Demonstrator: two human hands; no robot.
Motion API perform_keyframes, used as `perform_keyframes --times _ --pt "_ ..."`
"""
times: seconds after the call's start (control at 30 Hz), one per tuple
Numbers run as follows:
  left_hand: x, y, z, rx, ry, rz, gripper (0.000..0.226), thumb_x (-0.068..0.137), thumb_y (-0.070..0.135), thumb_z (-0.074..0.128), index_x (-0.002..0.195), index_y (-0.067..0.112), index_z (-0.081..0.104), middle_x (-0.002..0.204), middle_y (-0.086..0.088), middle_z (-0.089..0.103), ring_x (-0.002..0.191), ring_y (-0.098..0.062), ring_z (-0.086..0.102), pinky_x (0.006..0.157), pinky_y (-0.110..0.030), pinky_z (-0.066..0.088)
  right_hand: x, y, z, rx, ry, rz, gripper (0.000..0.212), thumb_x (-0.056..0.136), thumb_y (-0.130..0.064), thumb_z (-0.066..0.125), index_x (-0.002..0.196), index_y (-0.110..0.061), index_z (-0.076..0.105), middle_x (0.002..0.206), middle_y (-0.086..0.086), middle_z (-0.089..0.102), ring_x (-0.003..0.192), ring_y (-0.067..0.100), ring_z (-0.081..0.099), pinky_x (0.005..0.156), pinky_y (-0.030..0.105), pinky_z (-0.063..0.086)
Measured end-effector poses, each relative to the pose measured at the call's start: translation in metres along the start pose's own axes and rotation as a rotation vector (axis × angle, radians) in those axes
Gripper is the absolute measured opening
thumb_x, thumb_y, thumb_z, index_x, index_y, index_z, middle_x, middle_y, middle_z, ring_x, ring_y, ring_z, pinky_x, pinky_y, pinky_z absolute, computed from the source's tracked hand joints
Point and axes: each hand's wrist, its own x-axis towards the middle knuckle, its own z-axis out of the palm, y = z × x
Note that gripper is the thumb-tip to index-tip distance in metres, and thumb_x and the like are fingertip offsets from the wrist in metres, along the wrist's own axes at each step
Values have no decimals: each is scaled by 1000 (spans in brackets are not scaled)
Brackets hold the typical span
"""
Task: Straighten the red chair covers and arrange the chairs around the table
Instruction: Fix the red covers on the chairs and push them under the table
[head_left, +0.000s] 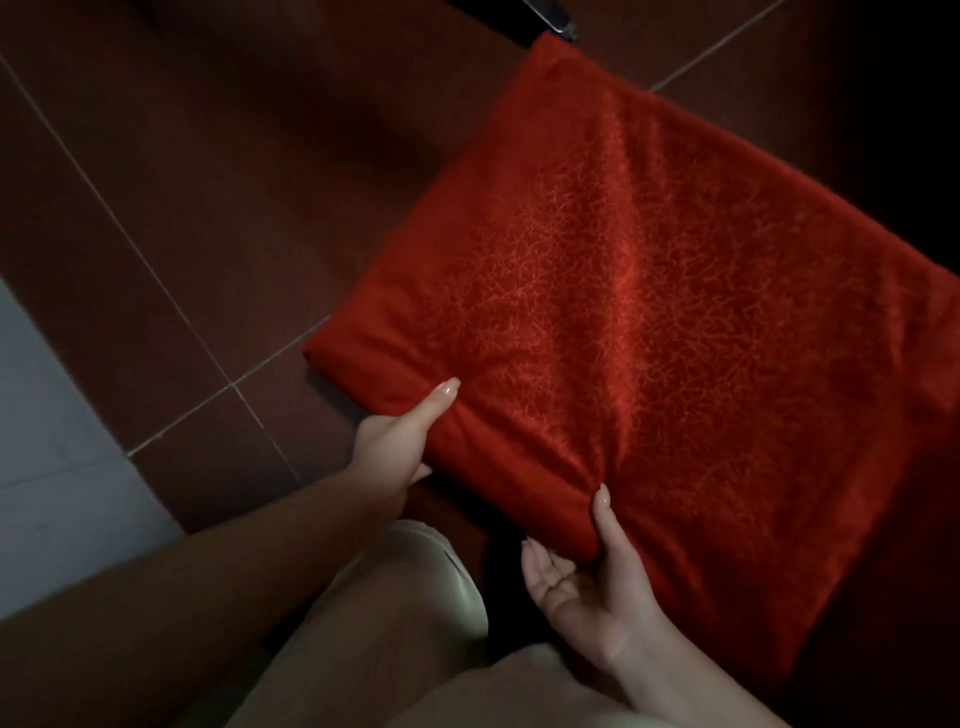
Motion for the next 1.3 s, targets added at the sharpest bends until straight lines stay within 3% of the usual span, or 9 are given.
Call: perform_keyframes --times 0.23,0.4,0.57,0.77,0.93,1.1,1.3 --pt "-20 34 19 134 -11 28 69 58 54 91 104 7 72 95 -11 77 91 -29 74 91 -46 57 -43 -16 16 53 -9 -19 72 67 -47 82 117 0 61 98 15 68 108 24 65 97 32 49" --pt "-48 62 37 222 58 100 55 72 51 84 101 7 70 89 -7 76 80 -22 74 71 -36 61 -80 -23 20 63 -32 -72 64 67 -42 83 111 0 62 92 15 67 94 26 66 85 32 53" --pt "-80 81 56 176 126 138 45 71 45 87 95 13 66 97 -7 75 84 -23 74 81 -45 61 -117 -30 30 62 -61 -80 60 70 -43 80 107 0 61 88 14 65 86 24 64 68 31 50" --pt "-113 101 83 90 215 221 33 70 43 87 78 20 64 83 1 70 75 -17 69 55 -28 53 -150 -38 36 -23 -86 -183 57 72 -50 74 104 -5 63 90 10 70 87 20 67 63 30 48" --pt "-147 104 104 -10 286 295 29 73 37 85 75 17 64 77 -1 67 63 -16 65 40 -19 44 -176 -46 26 -104 -126 -295 50 74 -53 70 97 -9 63 62 5 70 72 17 67 53 23 46" --pt "-189 107 116 -148 296 293 31 74 28 85 73 17 56 74 -2 62 60 -16 62 36 -18 43 -206 -57 14 -158 -175 -374 51 74 -55 68 94 -8 63 56 5 68 60 16 65 51 21 45" --pt "-217 129 146 -127 360 369 37 66 39 84 79 12 63 75 -6 65 56 -21 64 44 -22 48 -237 -86 26 -215 -222 -501 63 68 -61 67 102 -8 67 59 2 69 46 13 66 48 19 47"
